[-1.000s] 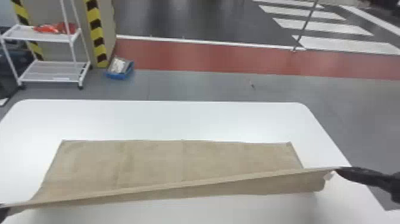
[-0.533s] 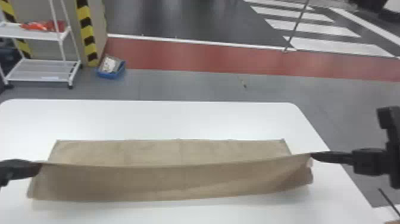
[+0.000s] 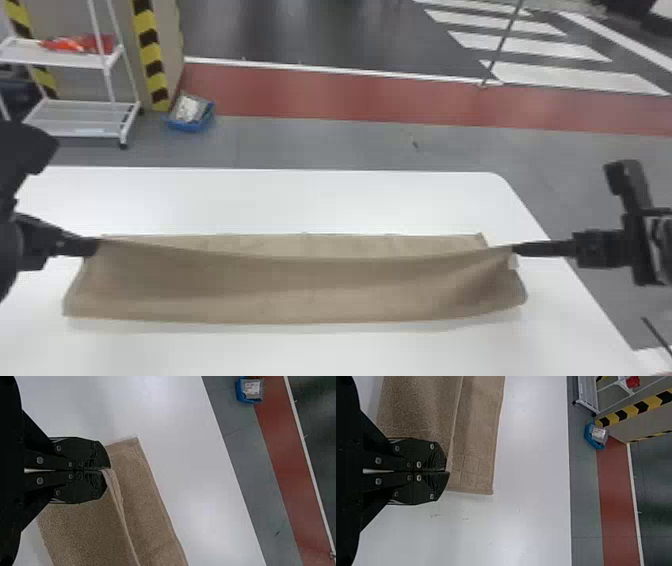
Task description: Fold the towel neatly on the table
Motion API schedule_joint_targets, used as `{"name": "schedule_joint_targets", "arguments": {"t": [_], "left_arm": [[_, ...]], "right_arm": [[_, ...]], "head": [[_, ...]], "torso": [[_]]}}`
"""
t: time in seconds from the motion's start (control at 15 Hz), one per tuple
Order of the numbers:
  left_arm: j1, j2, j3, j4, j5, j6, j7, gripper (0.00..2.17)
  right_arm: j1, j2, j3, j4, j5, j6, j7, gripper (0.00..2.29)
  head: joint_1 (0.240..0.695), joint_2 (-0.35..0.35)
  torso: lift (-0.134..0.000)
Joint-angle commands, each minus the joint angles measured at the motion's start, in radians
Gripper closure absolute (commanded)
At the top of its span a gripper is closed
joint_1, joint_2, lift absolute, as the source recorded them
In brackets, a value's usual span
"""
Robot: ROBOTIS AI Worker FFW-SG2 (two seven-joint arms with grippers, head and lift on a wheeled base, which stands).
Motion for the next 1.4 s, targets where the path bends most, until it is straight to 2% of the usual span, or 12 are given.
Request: {"name": "schedule_joint_targets", "arguments": {"t": [0.0, 0.2, 0.47, 0.87, 1.33], "left_arm": [[-0.063, 0.0, -0.035, 0.079, -0.005, 0.0, -0.005, 1.41], [-0.115, -0.003, -0.063, 0.165, -0.013, -0.009, -0.01, 1.41], [-0.172, -0.005, -0.087, 0.264, -0.019, -0.046, -0.01, 1.41], [-0.198, -0.001, -0.086, 0.329, -0.028, -0.074, 0.001, 1.41], [-0.226, -0.008, -0.086, 0.358, -0.026, -0.086, 0.009, 1.41]], "right_arm": [[-0.048, 0.0, 0.031, 0.046, 0.004, 0.0, 0.005, 1.35], [-0.083, 0.011, 0.048, 0.055, -0.003, 0.0, 0.01, 1.35], [-0.137, 0.009, 0.077, 0.098, 0.016, -0.003, 0.011, 1.35], [-0.21, 0.008, 0.134, 0.222, 0.089, -0.074, 0.011, 1.35], [-0.243, 0.011, 0.197, 0.258, 0.137, -0.089, 0.01, 1.35]], "head": [[0.695, -0.192], [0.695, -0.183], [0.695, -0.164], [0.695, -0.156], [0.695, -0.146]], "torso": [[-0.124], [-0.124], [-0.124], [-0.124], [-0.124]]}}
